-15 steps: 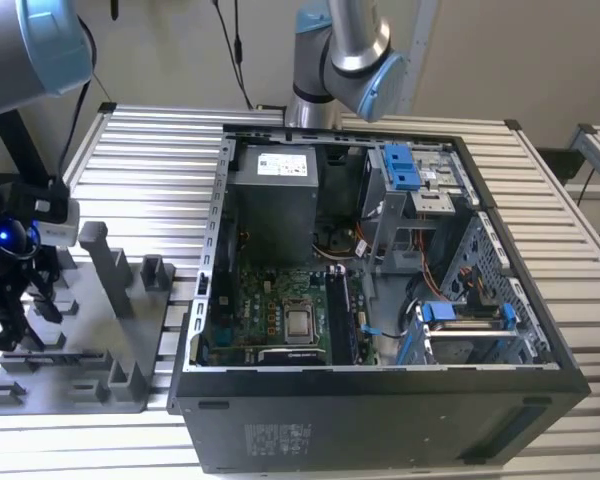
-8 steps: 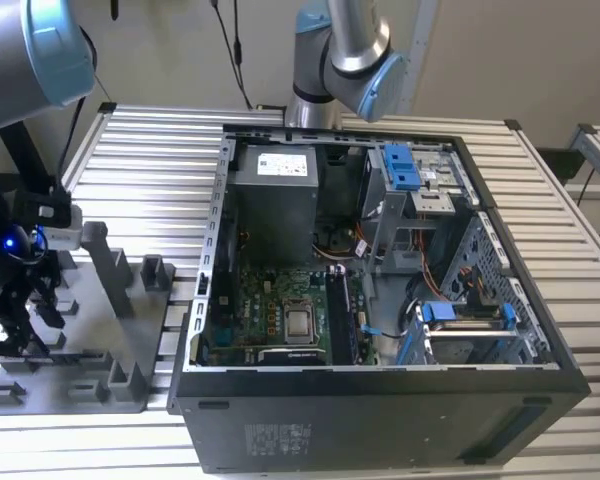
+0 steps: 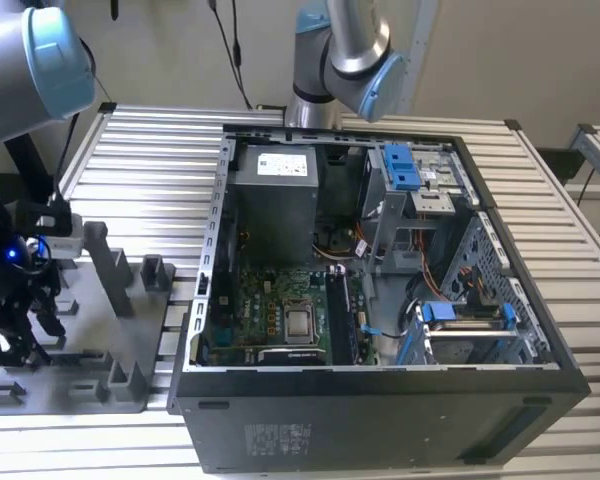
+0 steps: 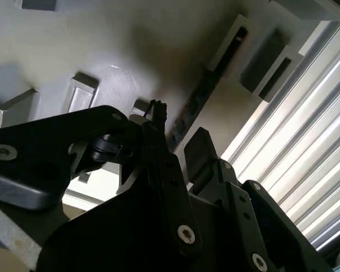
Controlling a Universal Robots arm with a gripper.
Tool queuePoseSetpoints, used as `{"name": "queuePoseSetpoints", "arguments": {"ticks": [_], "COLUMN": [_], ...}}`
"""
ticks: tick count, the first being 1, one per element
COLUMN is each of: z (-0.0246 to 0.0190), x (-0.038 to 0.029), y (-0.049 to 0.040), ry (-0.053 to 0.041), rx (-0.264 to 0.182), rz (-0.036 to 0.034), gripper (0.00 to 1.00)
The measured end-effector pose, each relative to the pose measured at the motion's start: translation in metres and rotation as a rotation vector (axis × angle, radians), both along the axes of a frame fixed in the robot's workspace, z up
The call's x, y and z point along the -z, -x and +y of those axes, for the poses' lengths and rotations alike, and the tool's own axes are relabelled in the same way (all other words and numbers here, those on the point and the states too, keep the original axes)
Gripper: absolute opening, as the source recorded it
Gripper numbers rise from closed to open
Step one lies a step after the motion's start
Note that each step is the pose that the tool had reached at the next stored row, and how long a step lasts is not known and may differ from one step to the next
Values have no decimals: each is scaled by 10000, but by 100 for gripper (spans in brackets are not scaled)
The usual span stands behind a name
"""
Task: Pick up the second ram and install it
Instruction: 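Pick up the second ram and move it above second insertion slot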
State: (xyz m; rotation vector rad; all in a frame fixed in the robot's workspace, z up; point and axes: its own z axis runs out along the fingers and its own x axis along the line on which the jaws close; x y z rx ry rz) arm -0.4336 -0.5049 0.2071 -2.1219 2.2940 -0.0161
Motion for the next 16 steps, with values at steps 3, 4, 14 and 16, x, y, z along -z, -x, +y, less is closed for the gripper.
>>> {"name": "queuePoseSetpoints", "arguments": {"ticks": [3,4,14,16], "z": [-19,-20,-26,-26], "x": [23,28,97,105], "y": [0,1,3,5], "ry": [0,-1,1,0], "rx": [-53,-64,-105,-105], "rz": [-13,-14,-62,-71], "gripper": [42,42,42,42]}}
